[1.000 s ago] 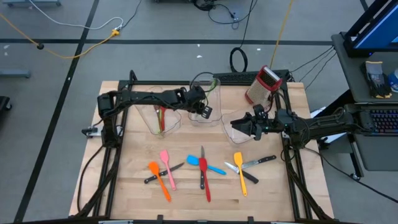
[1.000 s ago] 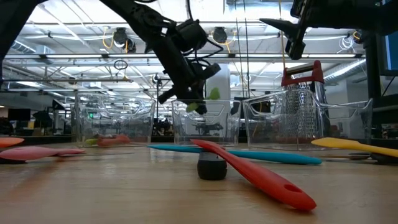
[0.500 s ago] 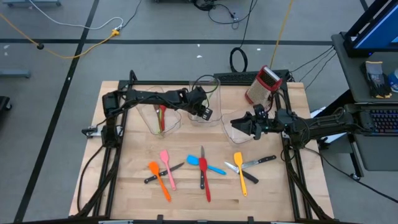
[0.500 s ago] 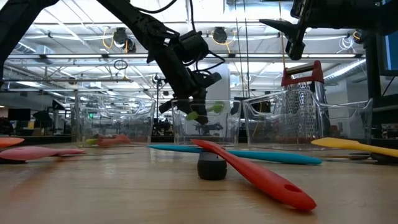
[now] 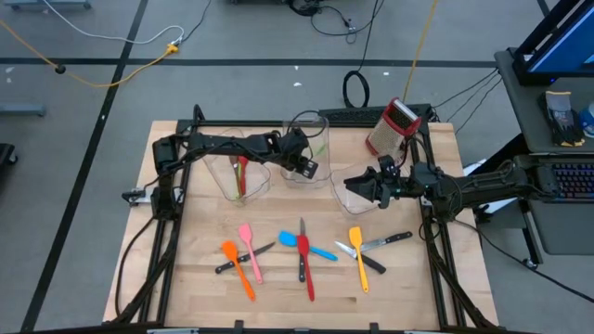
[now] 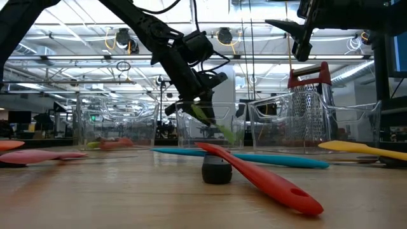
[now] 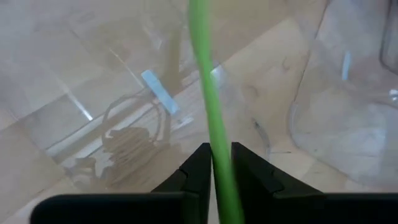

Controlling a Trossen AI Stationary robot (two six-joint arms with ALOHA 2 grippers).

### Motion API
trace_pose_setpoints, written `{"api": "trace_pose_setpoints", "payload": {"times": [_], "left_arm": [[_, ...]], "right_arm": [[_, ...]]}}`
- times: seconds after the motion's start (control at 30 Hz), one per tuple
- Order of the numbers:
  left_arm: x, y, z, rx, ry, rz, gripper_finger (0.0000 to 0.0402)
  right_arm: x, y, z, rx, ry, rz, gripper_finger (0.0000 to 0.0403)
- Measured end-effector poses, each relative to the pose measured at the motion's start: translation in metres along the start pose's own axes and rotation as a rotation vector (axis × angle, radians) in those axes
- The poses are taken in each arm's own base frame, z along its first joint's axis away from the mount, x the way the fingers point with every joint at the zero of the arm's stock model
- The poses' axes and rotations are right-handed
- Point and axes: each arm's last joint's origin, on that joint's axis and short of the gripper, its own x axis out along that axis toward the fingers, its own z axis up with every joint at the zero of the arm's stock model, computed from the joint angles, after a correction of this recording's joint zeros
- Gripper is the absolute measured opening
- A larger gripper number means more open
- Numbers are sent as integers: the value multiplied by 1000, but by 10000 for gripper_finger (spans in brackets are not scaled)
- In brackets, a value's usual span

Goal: Pick & Place Kitchen Items
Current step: Put the green spatula into the middle bin, then put the pink silicone spatula into the middle bin

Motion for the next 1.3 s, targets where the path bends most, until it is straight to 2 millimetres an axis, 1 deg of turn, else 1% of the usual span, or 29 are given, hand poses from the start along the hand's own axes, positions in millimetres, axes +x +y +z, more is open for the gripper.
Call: {"api": "trace_pose_setpoints", "payload": {"times": [0.1,0.3,0.43,0.5,0.6,0.73,0.87,1.0,1.07,1.2,1.3], "left_arm": [[0,-1,2,-1,-14,-16,100],[-3,-2,3,-2,-18,-20,176],[-14,-2,8,-12,-10,-71,205],[-22,-2,12,-19,-12,-100,208],[-40,-7,18,-13,-38,-145,203],[-72,-19,22,10,-96,-200,188],[-104,-33,17,41,-122,-253,175],[-132,-50,3,77,-106,-294,166],[-144,-57,-8,79,-69,-301,163],[-156,-74,-31,63,6,-321,161],[-161,-89,-50,18,67,-342,161]], "right_arm": [[0,0,0,0,2,2,171],[0,0,0,0,3,2,171],[0,0,0,1,3,3,171],[0,0,0,1,5,5,171],[0,0,0,3,6,5,171],[0,0,0,18,8,3,171],[0,-2,-2,37,30,-10,171],[0,-2,-4,38,56,-11,171],[0,-3,-4,39,62,-18,171],[0,-4,-5,33,70,-28,171],[0,-5,-6,28,81,-39,171]]}}
